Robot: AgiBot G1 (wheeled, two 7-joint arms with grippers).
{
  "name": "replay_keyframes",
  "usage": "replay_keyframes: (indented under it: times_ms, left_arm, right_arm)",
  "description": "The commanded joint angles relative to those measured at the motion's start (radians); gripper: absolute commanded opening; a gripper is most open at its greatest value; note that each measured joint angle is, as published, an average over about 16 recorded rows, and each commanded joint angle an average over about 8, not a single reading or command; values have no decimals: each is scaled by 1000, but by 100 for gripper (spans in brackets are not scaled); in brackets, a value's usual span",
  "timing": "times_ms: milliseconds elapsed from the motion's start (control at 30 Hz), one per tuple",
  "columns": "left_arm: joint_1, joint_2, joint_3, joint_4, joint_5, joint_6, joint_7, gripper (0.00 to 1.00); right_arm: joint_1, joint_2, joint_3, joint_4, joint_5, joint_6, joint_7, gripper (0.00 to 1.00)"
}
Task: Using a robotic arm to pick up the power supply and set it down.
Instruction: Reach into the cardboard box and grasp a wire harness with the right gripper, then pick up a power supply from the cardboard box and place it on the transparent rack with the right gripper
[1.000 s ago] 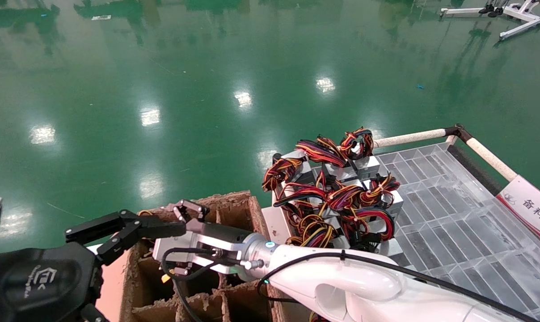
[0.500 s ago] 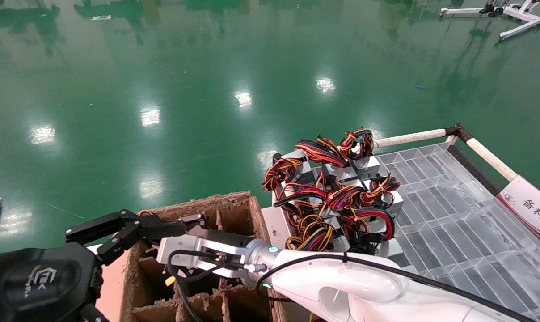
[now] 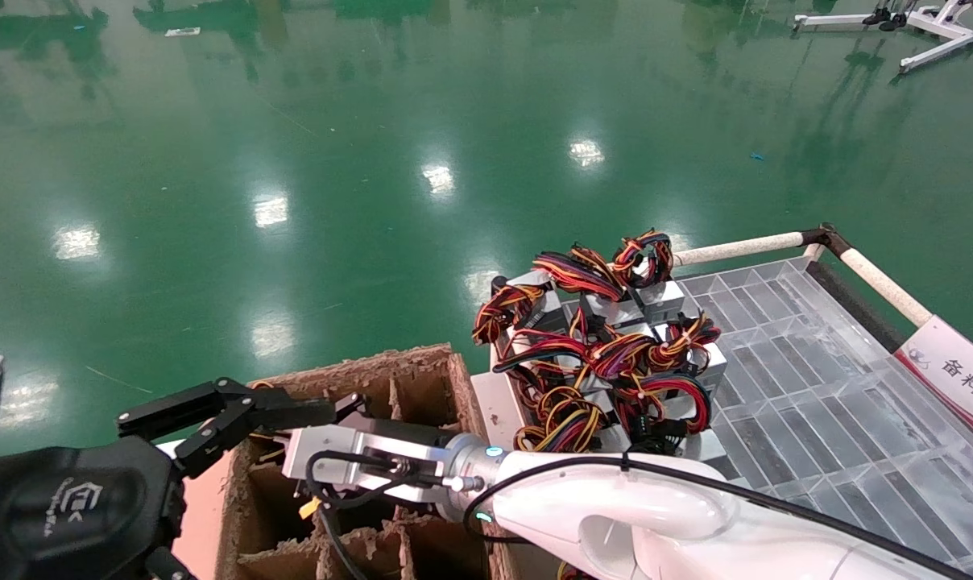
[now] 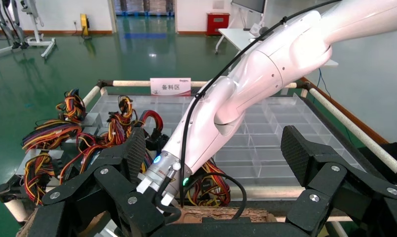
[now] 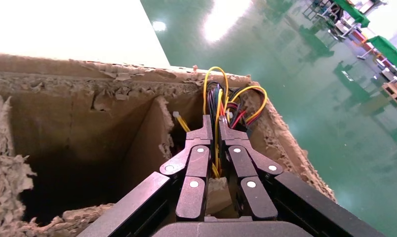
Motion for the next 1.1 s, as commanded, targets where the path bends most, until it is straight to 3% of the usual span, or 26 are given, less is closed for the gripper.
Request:
replay_keyframes:
  times_ms: [33, 833, 1100]
  left_arm:
    - [0, 0, 0, 0, 0, 0, 0, 100]
    - [0, 0, 0, 0, 0, 0, 0, 100]
    - [0, 0, 0, 0, 0, 0, 0, 100]
  right_arm:
    - [0, 0, 3, -3, 3, -3, 0, 0]
    - [-2, 3, 122, -35, 127, -66, -149, 0]
    - [-2, 8, 164, -64, 188, -126, -203, 0]
